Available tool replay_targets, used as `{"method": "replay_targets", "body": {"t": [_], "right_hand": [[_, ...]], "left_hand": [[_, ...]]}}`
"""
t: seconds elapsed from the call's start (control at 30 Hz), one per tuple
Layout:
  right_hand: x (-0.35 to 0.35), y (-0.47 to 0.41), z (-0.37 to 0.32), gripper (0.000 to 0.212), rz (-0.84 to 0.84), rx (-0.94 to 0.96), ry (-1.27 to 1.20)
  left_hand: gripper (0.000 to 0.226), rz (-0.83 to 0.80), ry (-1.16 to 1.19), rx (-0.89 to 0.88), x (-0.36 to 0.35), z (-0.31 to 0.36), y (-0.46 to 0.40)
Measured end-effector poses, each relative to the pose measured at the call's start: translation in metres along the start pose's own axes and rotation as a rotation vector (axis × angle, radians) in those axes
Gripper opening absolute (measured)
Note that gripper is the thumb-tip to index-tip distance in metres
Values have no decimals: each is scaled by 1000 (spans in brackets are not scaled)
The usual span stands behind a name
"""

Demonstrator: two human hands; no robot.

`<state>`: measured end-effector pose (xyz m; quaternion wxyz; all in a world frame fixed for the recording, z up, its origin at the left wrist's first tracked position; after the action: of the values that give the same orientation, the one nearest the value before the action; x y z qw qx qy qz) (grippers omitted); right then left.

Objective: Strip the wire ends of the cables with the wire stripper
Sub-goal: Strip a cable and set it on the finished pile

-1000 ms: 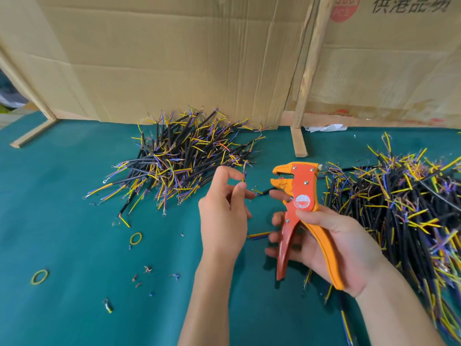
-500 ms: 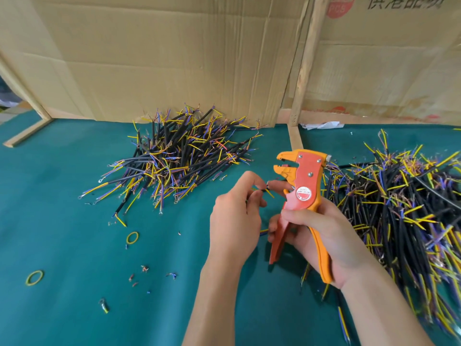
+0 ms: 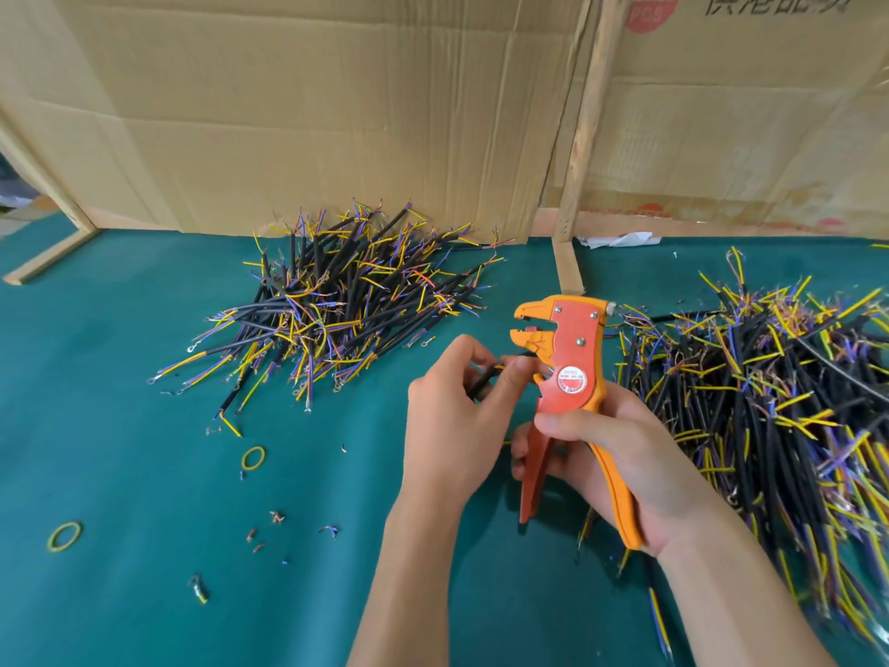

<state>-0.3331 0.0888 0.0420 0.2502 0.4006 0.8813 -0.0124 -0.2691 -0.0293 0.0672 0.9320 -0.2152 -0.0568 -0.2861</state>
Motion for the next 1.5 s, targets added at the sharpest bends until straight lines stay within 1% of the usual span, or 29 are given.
{"method": "replay_targets", "body": {"t": [0.1, 0.23, 0.33, 0.43, 0.5, 0.57, 0.77, 0.97, 1.07, 1.17, 1.23, 1.33, 1.37, 1.5], "right_hand": [[0, 1, -2, 55, -19, 4, -9], [-3, 2, -4, 52, -86, 21, 30], [-4, 1, -6, 51, -101, 36, 20], [-3, 2, -6, 43, -99, 49, 8], [-1, 2, -5, 44, -93, 37, -2], [-2, 2, -4, 48, -114, 31, -8], [-3, 3, -7, 49, -165, 53, -32], [-1, 2, -7, 44, -160, 58, -60], [0, 3, -7, 48, -166, 58, -76], [2, 2, -7, 50, -157, 66, -56], [1, 1, -7, 49, -151, 75, -40], [-3, 1, -6, 47, -157, 83, -20], [-4, 1, -6, 46, -155, 79, -21], [-1, 0, -4, 45, -125, 69, -4]], "left_hand": [[28, -61, 13, 109, -1, -9, -3], [9, -68, -4, 183, 1, -15, -2], [15, -106, 135, 282, -4, -16, 1], [25, -155, 221, 378, -7, -19, 3], [32, -155, 238, 387, -8, -20, 4], [32, -149, 283, 405, -8, -21, 4], [19, -208, 413, 496, -10, -20, 6], [17, -299, 440, 543, -12, -21, 8], [14, -277, 428, 564, -12, -25, 7], [14, -257, 390, 532, -12, -26, 6], [21, -259, 404, 519, -14, -27, 5], [43, -236, 436, 526, -14, -29, 5], [43, -231, 440, 535, -13, -31, 5], [26, -215, 434, 582, -13, -37, 6]]}}
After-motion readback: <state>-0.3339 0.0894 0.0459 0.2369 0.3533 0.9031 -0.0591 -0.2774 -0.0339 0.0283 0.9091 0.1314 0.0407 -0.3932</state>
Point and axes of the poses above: each hand's wrist, its own y-axis away from the middle knuckle, its own x-axis out of the back of the hand, z = x × y, the point moved 7 cm from there along -y, towards the middle knuckle, and after that the axes turned 10 degrees about z, right-handed, at the moved point
